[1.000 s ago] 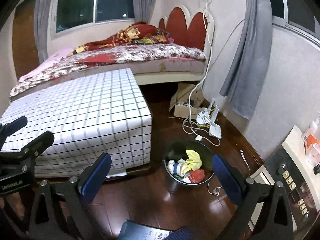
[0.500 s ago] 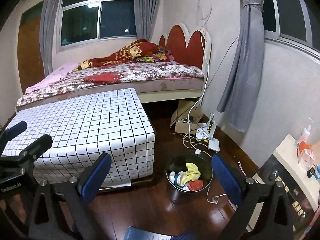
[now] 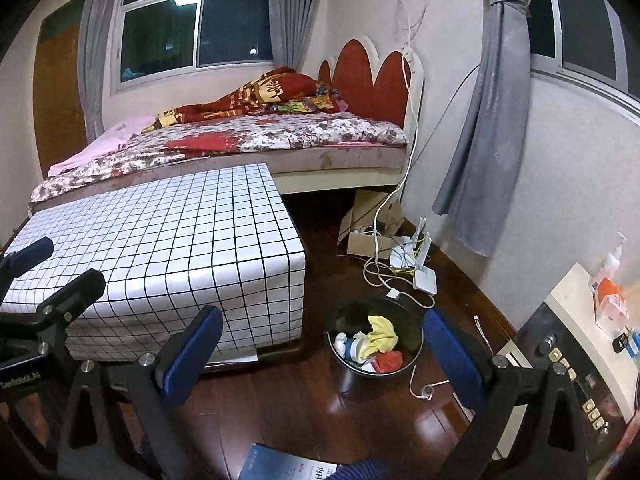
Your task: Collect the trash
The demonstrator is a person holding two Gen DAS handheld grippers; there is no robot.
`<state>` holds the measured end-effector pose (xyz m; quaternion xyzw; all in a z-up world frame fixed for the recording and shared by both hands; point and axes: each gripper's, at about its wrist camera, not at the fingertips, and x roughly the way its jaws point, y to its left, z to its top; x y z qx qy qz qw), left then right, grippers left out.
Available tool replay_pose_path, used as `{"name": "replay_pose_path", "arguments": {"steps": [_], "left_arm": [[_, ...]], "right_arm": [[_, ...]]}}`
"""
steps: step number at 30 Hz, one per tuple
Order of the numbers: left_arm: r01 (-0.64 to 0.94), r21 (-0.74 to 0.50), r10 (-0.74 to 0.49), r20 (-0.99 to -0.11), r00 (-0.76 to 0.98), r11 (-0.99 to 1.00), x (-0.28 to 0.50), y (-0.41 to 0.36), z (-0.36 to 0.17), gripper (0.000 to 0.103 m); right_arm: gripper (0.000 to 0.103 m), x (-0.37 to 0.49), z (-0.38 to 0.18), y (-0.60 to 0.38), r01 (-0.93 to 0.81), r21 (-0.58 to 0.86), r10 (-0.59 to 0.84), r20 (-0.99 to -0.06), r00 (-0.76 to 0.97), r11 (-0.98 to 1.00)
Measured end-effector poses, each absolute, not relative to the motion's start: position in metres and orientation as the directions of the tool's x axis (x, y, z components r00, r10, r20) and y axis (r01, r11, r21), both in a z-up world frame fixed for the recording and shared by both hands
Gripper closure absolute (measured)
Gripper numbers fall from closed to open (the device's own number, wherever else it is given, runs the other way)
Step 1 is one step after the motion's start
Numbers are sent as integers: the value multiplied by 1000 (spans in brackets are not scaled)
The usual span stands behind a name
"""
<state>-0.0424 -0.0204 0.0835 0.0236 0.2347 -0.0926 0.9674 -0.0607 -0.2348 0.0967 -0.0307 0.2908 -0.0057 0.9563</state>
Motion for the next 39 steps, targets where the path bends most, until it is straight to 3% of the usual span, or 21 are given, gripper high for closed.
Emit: {"name": "replay_pose_path", "arguments": {"steps": [39], "left_arm": [[214, 14, -186, -448, 875, 977, -42, -24, 88, 1]], "right_arm": [[1, -63, 103, -241, -3, -70, -36, -554, 832, 998]]}}
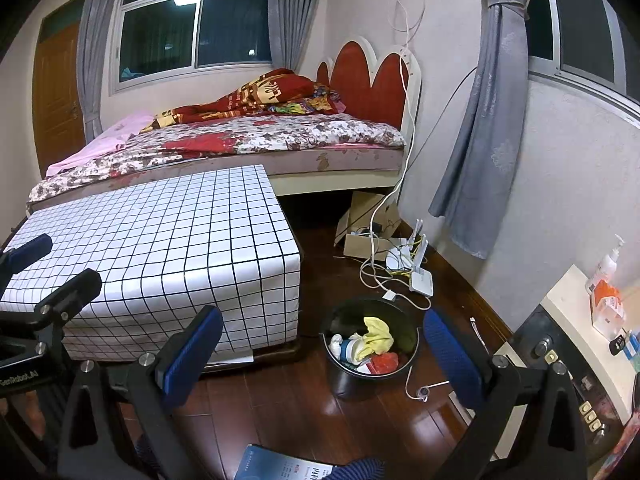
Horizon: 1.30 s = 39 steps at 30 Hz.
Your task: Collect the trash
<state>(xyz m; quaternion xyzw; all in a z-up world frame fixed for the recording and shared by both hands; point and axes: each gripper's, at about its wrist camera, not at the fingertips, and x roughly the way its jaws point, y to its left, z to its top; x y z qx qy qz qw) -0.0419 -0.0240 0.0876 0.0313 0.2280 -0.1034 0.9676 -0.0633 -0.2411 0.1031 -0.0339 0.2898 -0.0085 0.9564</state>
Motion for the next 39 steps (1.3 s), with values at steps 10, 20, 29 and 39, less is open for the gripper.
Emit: {"name": "replay_pose_path", "arguments": {"steps": [10, 20, 29, 39], "left_arm": [[224, 18, -193, -442, 876, 974, -43, -27, 89, 1], [224, 16, -195, -437, 878, 974, -43, -28, 91, 1], [230, 17, -200, -439, 876, 973, -43, -29, 92, 1], [220, 35, -185, -421, 888, 975, -45, -29, 92, 1]], "right_arm": [[1, -63, 105, -245, 0, -70, -39, -552, 833, 998], [1, -62, 105, -246, 0, -70, -39, -553, 832, 998], [1, -62, 105, -246, 1, -70, -40, -553, 832, 998], [1, -61, 102, -247, 0, -71, -39, -555, 831, 997]]}}
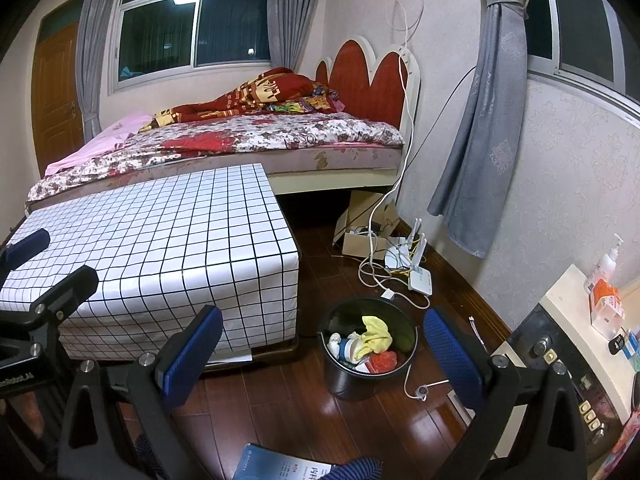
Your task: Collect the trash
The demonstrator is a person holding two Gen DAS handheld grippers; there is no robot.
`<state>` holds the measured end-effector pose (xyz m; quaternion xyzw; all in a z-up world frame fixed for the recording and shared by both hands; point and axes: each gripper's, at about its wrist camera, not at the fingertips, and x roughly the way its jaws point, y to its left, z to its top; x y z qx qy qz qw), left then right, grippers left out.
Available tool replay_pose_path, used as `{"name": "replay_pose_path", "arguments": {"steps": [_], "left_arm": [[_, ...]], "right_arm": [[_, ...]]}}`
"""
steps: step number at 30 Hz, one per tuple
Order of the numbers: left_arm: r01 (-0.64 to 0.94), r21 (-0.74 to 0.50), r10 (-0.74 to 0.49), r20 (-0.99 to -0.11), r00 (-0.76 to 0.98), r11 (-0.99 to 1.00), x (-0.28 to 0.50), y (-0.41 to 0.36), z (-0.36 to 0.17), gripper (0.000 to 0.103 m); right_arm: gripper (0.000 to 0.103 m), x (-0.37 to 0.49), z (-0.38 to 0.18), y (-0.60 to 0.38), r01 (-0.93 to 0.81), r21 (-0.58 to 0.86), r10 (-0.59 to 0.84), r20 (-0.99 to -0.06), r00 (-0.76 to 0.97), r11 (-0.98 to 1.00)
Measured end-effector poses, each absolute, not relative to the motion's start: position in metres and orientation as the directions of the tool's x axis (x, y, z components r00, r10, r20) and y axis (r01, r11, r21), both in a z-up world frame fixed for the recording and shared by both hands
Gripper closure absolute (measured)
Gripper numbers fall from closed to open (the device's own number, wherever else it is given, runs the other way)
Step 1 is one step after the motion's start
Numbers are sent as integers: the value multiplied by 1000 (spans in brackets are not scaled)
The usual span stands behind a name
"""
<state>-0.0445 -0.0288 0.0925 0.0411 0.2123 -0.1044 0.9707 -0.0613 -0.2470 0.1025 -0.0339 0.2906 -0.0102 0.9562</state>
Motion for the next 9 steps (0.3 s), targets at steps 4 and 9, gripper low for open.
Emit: {"name": "replay_pose_path", "arguments": {"steps": [4, 9], "left_arm": [[226, 41, -191, -403, 895, 973, -46, -27, 94, 1], [227, 33, -194, -410, 891, 973, -45, -26, 93, 1]], "right_arm": [[1, -62, 101, -246, 0, -72, -40, -557, 830, 997], [1, -62, 97, -244, -3, -73, -39, -558, 829, 997]]}}
